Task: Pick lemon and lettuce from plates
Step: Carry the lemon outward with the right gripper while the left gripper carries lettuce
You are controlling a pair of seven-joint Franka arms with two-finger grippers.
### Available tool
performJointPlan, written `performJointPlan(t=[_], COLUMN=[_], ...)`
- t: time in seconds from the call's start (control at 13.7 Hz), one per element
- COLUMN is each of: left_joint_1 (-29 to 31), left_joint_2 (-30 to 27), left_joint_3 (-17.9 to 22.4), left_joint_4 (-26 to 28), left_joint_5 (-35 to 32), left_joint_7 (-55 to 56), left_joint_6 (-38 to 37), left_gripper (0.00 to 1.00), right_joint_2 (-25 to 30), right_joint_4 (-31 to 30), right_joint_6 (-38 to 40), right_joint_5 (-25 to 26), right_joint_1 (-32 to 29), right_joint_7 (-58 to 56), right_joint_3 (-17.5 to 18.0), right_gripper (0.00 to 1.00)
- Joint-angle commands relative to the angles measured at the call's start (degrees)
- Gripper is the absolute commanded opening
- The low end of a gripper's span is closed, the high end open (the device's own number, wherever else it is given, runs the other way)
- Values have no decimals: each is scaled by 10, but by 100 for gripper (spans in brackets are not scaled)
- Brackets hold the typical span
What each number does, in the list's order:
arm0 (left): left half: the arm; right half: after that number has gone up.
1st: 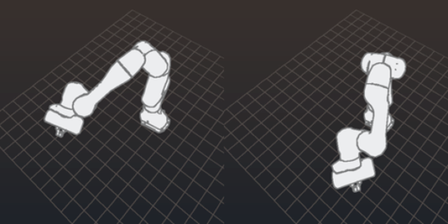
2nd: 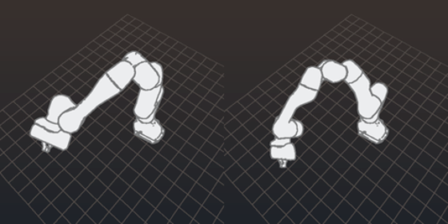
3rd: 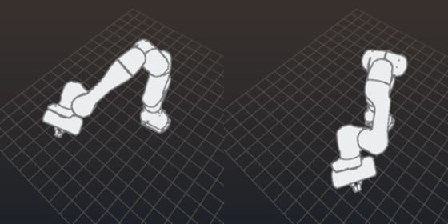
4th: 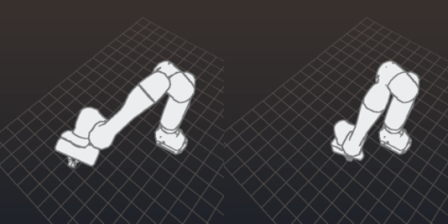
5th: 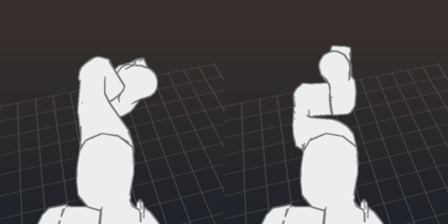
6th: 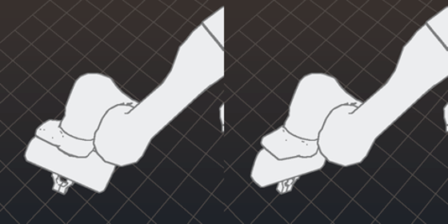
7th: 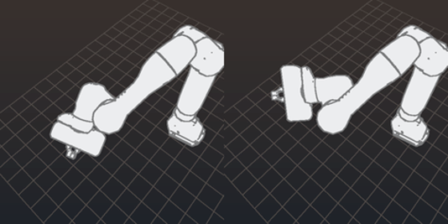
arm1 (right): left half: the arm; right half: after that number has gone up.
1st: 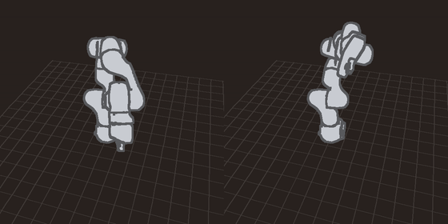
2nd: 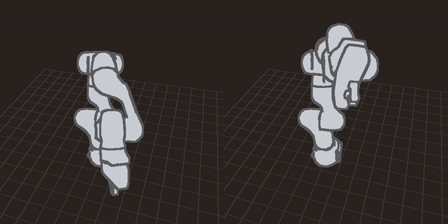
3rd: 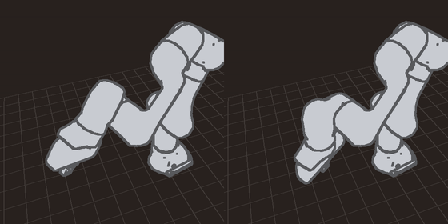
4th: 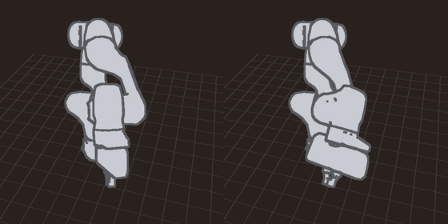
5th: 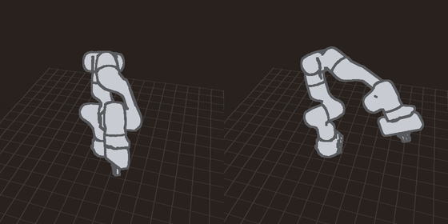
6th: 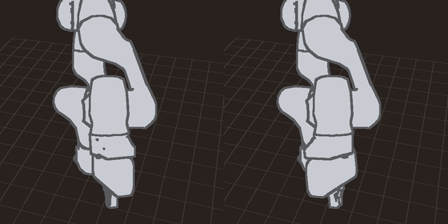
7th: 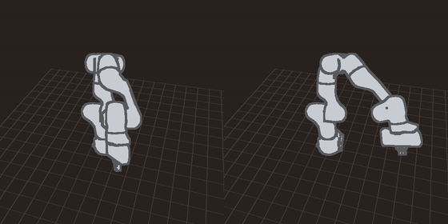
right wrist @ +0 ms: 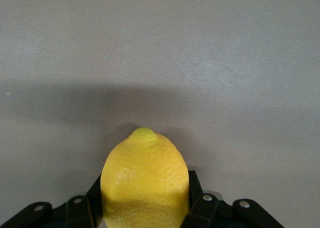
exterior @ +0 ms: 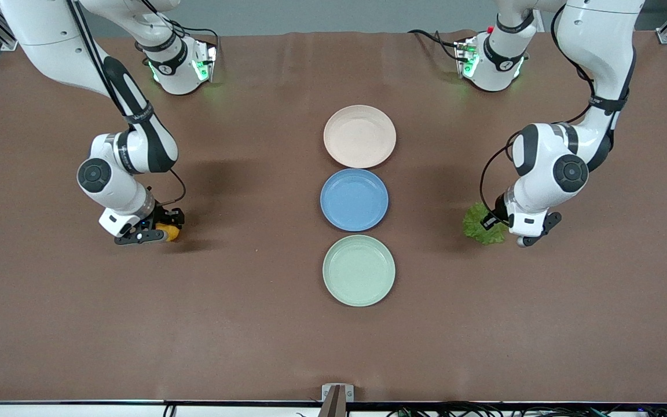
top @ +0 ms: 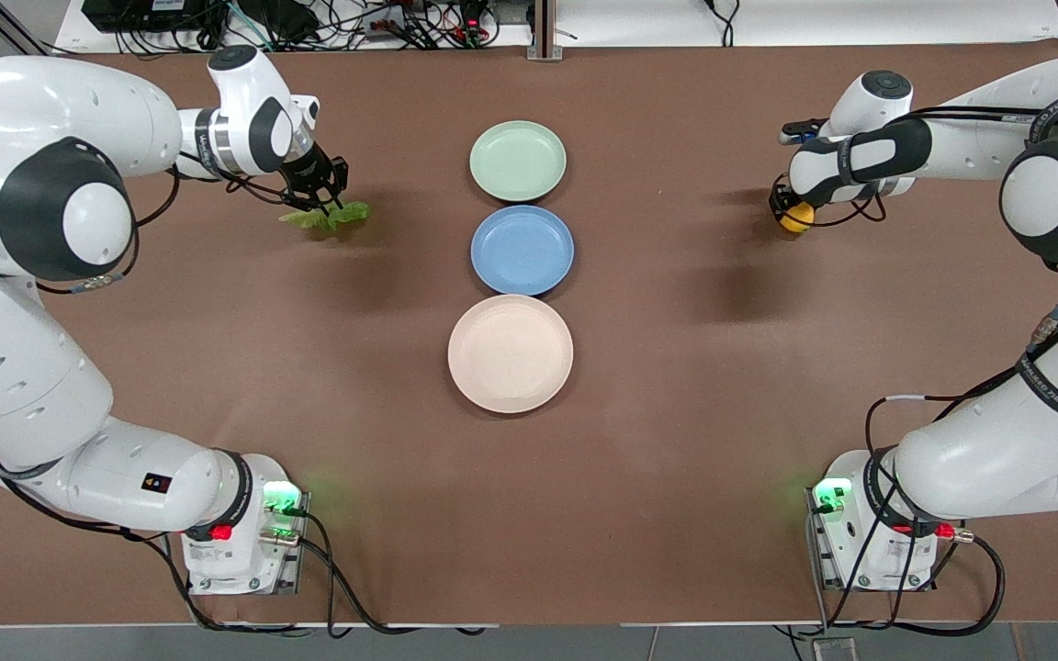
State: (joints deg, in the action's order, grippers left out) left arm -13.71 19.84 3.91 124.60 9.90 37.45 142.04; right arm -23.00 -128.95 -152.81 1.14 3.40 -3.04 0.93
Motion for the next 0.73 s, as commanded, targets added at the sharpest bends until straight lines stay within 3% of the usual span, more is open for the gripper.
performJointPlan(t=[0.0,0.22,0.51,0.58,0.66], left_joint_1=[18,27,61,78,92], left_joint_2=[-14,-44,-102,-120,-140], left_joint_3=[-4,-2,0,0,0], left_joint_4=[0,-5,-68,-80,-92], left_joint_5=[10,10,9,8,8], left_joint_7=[-54,-104,-208,-229,-260], left_joint_6=[2,-40,-226,-258,-285], left_gripper=[99,99,99,98,98], right_joint_2=[3,2,3,3,2], right_joint_4=[-5,-5,-3,-3,-2], right_joint_6=[3,6,6,6,7], right_joint_5=[-15,-15,-14,-14,-14], right_joint_1=[-55,-67,-67,-68,-70], right_joint_7=[-22,-33,-37,-39,-40], right_joint_3=[63,75,74,74,74], right_gripper=[4,5,5,10,39])
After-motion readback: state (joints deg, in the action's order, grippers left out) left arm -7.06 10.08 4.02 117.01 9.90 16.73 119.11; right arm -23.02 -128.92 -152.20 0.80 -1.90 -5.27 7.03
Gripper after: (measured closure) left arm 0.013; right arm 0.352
